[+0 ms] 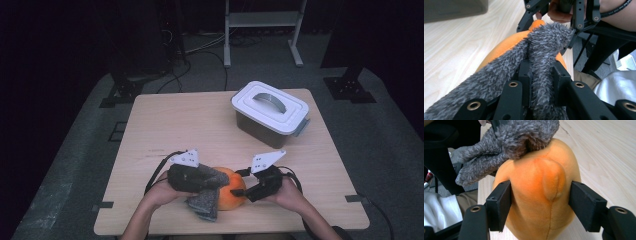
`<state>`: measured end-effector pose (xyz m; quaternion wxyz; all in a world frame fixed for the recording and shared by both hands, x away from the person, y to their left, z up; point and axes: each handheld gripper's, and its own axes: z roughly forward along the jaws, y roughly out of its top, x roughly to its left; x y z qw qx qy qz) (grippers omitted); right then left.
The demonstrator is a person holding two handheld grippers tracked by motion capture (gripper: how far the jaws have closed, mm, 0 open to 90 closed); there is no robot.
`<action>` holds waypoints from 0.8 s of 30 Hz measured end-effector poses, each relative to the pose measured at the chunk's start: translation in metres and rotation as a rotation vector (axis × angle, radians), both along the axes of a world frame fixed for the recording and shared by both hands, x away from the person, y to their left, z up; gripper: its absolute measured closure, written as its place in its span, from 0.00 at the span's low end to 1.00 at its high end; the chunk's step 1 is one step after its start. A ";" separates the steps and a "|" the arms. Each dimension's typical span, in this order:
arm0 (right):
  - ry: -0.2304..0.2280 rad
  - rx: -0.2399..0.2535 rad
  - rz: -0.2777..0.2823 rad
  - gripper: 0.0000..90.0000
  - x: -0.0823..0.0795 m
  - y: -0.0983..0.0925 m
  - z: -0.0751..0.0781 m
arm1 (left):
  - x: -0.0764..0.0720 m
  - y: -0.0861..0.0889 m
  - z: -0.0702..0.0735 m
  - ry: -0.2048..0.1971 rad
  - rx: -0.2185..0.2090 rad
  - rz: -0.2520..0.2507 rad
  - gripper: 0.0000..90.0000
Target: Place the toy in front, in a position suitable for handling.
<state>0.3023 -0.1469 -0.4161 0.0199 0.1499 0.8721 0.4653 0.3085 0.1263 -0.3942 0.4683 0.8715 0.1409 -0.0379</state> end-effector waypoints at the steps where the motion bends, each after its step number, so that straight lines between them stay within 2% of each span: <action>1: -0.008 -0.004 0.002 0.42 -0.001 0.001 -0.001 | 0.000 0.000 0.000 0.003 -0.003 0.001 0.81; 3: -0.026 -0.011 0.008 0.53 -0.003 0.003 -0.001 | 0.000 0.002 0.003 -0.004 0.002 -0.002 0.81; 4: -0.054 -0.018 0.010 0.57 -0.005 0.003 0.000 | 0.001 0.002 0.005 -0.008 0.002 -0.002 0.81; 6: -0.088 -0.029 0.017 0.62 -0.007 0.003 0.003 | 0.002 0.000 0.011 -0.021 0.002 -0.002 0.81; 9: -0.110 -0.024 0.031 0.64 -0.007 0.003 0.005 | 0.004 -0.007 0.025 -0.054 0.008 -0.014 0.81; 13: -0.147 -0.029 0.062 0.65 -0.010 0.005 0.006 | 0.005 -0.022 0.037 -0.074 0.008 -0.042 0.81; 15: -0.164 -0.032 0.078 0.65 -0.012 0.005 0.007 | 0.006 -0.028 0.037 -0.080 0.029 -0.054 0.81; 18: -0.182 -0.049 0.088 0.66 -0.012 0.002 0.006 | 0.009 -0.032 0.031 -0.063 0.041 -0.060 0.81; 24: -0.175 -0.041 0.091 0.67 -0.007 -0.007 0.003 | 0.014 -0.020 0.024 -0.037 0.038 -0.031 0.81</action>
